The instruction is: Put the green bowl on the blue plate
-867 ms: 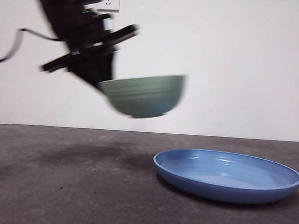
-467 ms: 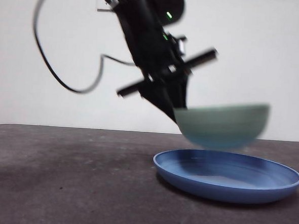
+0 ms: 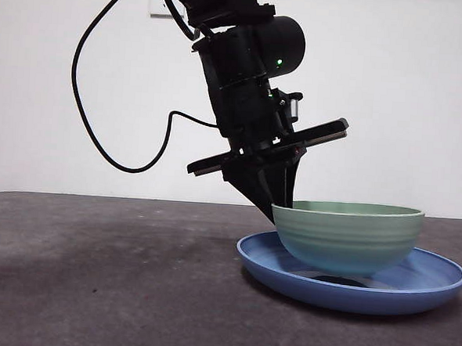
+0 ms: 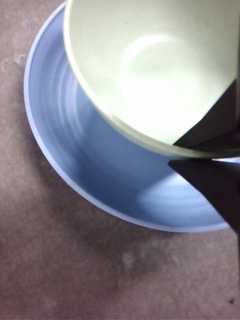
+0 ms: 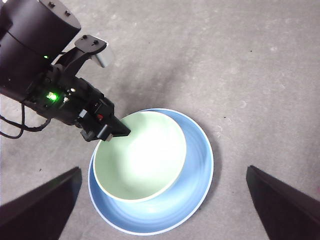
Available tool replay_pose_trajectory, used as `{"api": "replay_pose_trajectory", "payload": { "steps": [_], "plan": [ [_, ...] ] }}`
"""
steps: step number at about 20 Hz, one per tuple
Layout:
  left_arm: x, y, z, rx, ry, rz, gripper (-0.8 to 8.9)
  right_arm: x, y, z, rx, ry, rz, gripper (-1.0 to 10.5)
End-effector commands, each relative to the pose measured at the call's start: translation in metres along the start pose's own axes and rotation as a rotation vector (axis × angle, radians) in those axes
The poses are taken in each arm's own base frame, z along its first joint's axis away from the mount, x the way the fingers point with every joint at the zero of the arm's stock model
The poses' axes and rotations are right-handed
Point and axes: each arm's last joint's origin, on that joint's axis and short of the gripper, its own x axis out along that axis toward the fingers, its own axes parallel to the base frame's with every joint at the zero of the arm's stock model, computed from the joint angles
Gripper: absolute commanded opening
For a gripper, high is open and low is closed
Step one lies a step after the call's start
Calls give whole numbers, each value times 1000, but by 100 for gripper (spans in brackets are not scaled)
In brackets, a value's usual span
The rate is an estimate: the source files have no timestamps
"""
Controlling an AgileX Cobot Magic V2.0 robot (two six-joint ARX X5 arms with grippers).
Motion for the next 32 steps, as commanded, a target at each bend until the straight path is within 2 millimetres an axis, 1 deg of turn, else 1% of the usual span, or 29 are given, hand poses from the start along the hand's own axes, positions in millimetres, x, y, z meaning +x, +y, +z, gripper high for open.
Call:
{"api": "replay_pose_trajectory", "payload": {
  "steps": [1,2,3,5,7,8,10,11,12,13,15,18,20,21,22,23,26,29,32],
  "plan": [
    [2,-9,5,23,-27,-15,119,-2,2,5,-19,-14,8,529],
    [2,-9,5,24,-32,-16,176,-2,2,5,-19,-14,8,529],
    [2,-9,6,22,-35,-17,209,-2,2,5,-18,-14,8,529],
    [-2,-10,9,17,-39,-18,317,-2,2,4,-18,-11,7,529],
    [-16,-13,17,23,-50,-19,472,-2,2,4,-17,-10,7,529],
    [-27,-14,22,33,-55,-18,545,-2,2,4,-17,-10,7,529],
    [-51,-16,30,65,-64,-15,602,-2,2,4,-17,-8,7,529],
    [-66,-18,31,83,-69,-14,602,-2,2,4,-17,-8,7,529],
    [-84,-18,32,104,-79,-11,602,-2,2,4,-17,-8,7,529],
    [-99,-19,30,126,-89,-8,602,-2,2,4,-16,-7,7,529],
    [-135,-18,22,157,-115,4,601,-2,2,4,-16,-7,7,529],
    [-190,-15,-3,210,-97,23,599,-2,2,3,-11,-1,6,529],
    [-217,-12,-21,230,-119,25,599,-2,1,2,-5,14,4,529],
    [-224,-10,-31,242,-142,23,599,-1,1,2,-1,25,2,529],
    [-230,-6,-44,251,-172,22,599,0,1,1,3,38,0,529],
    [-231,-2,-58,266,-186,23,599,2,0,0,8,55,-2,529],
    [-230,13,-105,281,-189,29,599,9,-2,-1,21,105,-5,529],
    [-232,26,-151,280,-214,29,599,22,-4,0,40,173,18,529],
    [-239,34,-192,296,-315,18,599,36,-8,0,55,237,9,529]
  ]
}}
